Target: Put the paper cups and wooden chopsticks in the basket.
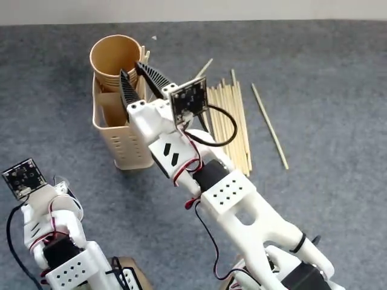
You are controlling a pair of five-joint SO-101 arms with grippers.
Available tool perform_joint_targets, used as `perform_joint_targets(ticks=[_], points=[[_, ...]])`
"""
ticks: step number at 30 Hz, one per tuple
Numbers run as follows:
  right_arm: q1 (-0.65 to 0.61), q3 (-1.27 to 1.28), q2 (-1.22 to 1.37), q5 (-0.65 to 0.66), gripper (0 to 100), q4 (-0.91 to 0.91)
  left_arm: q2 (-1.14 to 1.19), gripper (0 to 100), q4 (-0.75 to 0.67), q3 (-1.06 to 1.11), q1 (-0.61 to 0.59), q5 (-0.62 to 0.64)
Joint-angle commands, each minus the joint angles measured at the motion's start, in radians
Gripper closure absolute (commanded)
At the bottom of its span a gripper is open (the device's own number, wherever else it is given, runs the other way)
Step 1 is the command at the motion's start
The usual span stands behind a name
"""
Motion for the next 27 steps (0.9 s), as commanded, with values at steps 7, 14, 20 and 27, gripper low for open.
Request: perform_joint_targets(ticks=[7,14,20,27], points=[[0.496,-0.26,-0.125,0.012,94.0,0.754,-0.007,86,-0.014,0.018,0.016,0.008],[0.647,-0.349,0.007,0.172,94.0,1.086,-0.005,86,-0.011,0.018,0.065,-0.029],[0.49,-0.348,0.028,0.15,94.0,1.059,-0.005,86,-0.009,0.018,0.084,-0.13],[0.277,-0.41,0.209,0.15,94.0,0.883,-0.005,86,-0.011,0.018,0.077,-0.129]])
